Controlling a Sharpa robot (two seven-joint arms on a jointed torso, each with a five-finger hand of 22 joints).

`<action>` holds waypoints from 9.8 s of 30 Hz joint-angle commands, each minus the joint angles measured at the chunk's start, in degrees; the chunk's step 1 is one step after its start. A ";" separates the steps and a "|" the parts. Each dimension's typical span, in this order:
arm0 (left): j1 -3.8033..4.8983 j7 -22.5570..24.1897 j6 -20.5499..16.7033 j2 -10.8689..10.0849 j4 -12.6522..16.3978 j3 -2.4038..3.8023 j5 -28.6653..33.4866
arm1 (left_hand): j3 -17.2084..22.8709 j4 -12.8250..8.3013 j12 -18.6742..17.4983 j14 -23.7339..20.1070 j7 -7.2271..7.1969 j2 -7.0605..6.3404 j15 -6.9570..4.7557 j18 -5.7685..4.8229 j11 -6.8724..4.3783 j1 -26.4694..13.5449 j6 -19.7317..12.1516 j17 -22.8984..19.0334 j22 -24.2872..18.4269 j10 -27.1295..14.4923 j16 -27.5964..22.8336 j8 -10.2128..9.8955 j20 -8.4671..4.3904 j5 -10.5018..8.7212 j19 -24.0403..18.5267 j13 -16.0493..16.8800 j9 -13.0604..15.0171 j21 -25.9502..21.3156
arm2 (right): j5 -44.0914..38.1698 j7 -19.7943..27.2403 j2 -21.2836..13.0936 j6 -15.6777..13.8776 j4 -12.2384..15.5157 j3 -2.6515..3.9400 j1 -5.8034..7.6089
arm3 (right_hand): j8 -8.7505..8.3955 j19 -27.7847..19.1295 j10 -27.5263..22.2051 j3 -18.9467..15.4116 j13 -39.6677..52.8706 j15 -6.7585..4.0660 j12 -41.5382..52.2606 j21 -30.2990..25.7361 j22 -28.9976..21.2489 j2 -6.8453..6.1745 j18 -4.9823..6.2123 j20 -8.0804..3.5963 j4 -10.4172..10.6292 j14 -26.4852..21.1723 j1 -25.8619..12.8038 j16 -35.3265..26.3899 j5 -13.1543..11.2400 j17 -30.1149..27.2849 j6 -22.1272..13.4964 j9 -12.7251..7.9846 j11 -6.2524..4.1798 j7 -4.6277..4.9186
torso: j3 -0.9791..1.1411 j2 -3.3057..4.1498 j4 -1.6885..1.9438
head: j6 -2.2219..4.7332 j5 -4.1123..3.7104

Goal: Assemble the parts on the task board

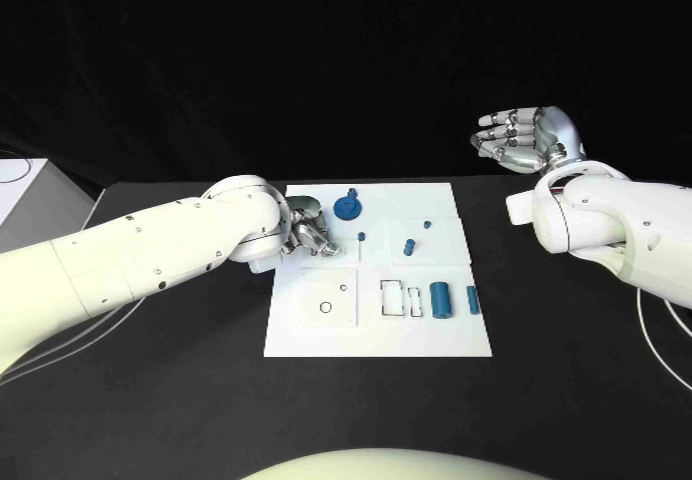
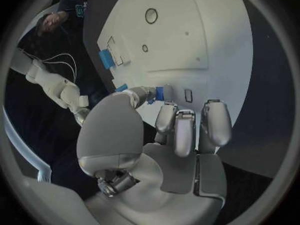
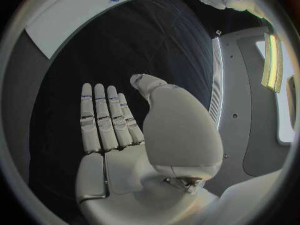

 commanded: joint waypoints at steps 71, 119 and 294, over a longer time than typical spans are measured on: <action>8.39 -1.40 21.59 10.95 -18.56 -2.72 9.82 | 13.25 -14.36 -1.39 5.30 -0.32 1.50 -0.26 -0.04 0.39 -0.79 -0.74 12.17 -1.49 -0.94 0.08 0.32 -0.36 0.30 -1.01 -2.09 0.28 -1.13 | -0.35 0.88 1.14 1.26 -0.77 -0.12 -0.68 | -0.40 -0.62 -0.48 -0.65 -0.07 0.16 -0.41 0.01 -0.48 0.57 0.39 -0.05 0.04 -0.65 0.15 -0.38 0.71 -0.56 -0.05 -0.26 0.38 0.90 | -0.01 -0.06 0.06 | -0.29 0.23; 8.41 -1.76 25.50 11.90 -20.95 -4.01 12.53 | 13.17 -14.76 -1.09 5.39 -0.37 1.45 -0.25 -0.09 0.36 -0.80 -0.65 12.49 -1.24 -0.71 0.28 0.41 -0.33 0.67 -0.87 -1.61 0.33 -1.02 | -0.35 1.01 1.37 1.44 -0.95 -0.12 -0.74 | -0.40 -0.62 -0.48 -0.65 -0.07 0.16 -0.41 0.01 -0.48 0.57 0.39 -0.05 0.04 -0.65 0.15 -0.38 0.71 -0.56 -0.05 -0.26 0.38 0.90 | 0.01 0.01 0.04 | -0.72 0.34; 8.31 -1.69 21.92 12.32 -21.27 -4.67 12.00 | 3.79 -6.95 -3.40 3.76 1.15 1.72 0.86 1.08 1.84 1.01 -4.70 8.28 -7.05 -5.40 -2.56 -3.66 0.72 -6.74 -3.95 -3.92 -2.56 -5.89 | -0.82 1.35 1.14 2.62 -0.14 -0.16 -1.20 | -0.79 -0.98 -0.76 -1.34 -0.05 0.33 -0.73 0.08 -1.20 0.91 0.41 0.13 0.11 -0.96 0.30 -0.32 0.94 -1.82 -0.07 -0.70 0.52 1.04 | 0.00 -0.04 0.02 | -1.36 -0.37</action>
